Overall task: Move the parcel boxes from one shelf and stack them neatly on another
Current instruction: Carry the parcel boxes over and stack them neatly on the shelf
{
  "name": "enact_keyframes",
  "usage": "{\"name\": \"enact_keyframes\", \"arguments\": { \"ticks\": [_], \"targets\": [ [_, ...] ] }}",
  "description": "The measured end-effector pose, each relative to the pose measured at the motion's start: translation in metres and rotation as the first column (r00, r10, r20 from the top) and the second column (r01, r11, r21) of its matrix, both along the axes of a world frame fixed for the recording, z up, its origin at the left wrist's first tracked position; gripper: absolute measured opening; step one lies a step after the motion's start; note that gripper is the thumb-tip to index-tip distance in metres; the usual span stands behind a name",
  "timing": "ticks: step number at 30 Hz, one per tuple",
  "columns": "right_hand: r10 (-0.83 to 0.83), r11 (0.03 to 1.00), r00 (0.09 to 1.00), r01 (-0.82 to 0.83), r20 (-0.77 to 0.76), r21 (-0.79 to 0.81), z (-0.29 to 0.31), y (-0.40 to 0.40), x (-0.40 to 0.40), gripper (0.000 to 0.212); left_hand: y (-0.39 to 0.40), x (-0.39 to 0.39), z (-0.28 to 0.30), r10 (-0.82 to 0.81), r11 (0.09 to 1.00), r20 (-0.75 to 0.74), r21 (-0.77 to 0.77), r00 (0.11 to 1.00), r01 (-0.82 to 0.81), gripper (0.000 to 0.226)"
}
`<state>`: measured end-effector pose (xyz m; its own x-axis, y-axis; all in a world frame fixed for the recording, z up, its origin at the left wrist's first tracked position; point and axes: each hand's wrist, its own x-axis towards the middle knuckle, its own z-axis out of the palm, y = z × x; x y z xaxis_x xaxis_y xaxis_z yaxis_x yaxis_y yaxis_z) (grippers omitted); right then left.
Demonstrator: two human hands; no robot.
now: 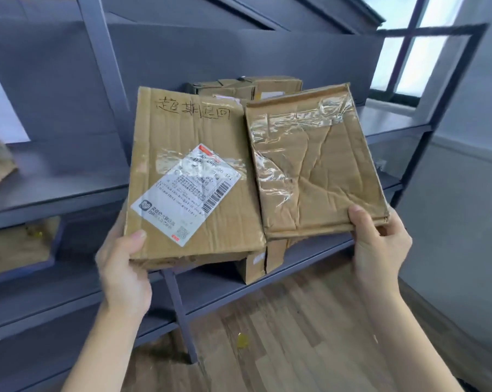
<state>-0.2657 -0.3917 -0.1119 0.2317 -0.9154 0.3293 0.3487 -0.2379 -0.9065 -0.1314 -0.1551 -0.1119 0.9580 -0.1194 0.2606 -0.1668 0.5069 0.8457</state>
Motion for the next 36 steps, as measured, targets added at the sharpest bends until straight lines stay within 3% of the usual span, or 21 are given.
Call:
{"name": "enact_keyframes", "arguments": {
  "ticks": [9, 14, 20, 22, 26, 29, 32, 36],
  "targets": [
    [-0.124, 0.992, 0.992, 0.123, -0.031, -0.019, -0.001, -0.066, 0.019, 0.019, -0.075, 0.035, 0.006, -0.116, 0.991, 0.009, 0.072, 0.993, 0.115, 0.045],
    [-0.167, 0.986, 0.985, 0.167, -0.032, -0.009, 0.010, -0.101, 0.062, 0.019, -0.101, 0.087, 0.015, -0.112, 0.990, -0.015, 0.088, 0.994, 0.113, 0.060],
    [-0.200, 0.977, 0.966, 0.185, -0.161, -0.105, 0.031, -0.149, 0.123, 0.015, -0.121, 0.150, 0.011, -0.042, 0.997, -0.139, 0.061, 0.989, 0.051, 0.043],
    [-0.224, 0.971, 0.961, 0.207, -0.160, -0.117, 0.035, -0.169, 0.141, 0.008, -0.126, 0.165, 0.009, -0.048, 0.997, -0.153, 0.052, 0.987, 0.056, 0.034],
    [-0.298, 0.951, 0.947, 0.286, -0.115, -0.116, 0.040, -0.215, 0.167, 0.007, -0.139, 0.181, 0.014, -0.099, 0.994, -0.170, 0.037, 0.981, 0.106, 0.050],
    [-0.354, 0.933, 0.931, 0.345, -0.088, -0.097, 0.044, -0.252, 0.177, 0.005, -0.150, 0.187, 0.015, -0.148, 0.988, -0.179, 0.021, 0.973, 0.154, 0.038],
    [-0.381, 0.924, 0.921, 0.383, -0.078, 0.005, 0.050, -0.304, 0.185, 0.013, -0.166, 0.188, 0.022, -0.182, 0.980, -0.172, 0.047, 0.968, 0.193, 0.043],
    [-0.191, 0.972, 0.978, 0.201, -0.089, 0.121, 0.028, -0.449, 0.201, 0.041, -0.207, 0.193, 0.037, -0.188, 0.976, -0.126, 0.090, 0.974, 0.200, 0.044]
  ]
}}
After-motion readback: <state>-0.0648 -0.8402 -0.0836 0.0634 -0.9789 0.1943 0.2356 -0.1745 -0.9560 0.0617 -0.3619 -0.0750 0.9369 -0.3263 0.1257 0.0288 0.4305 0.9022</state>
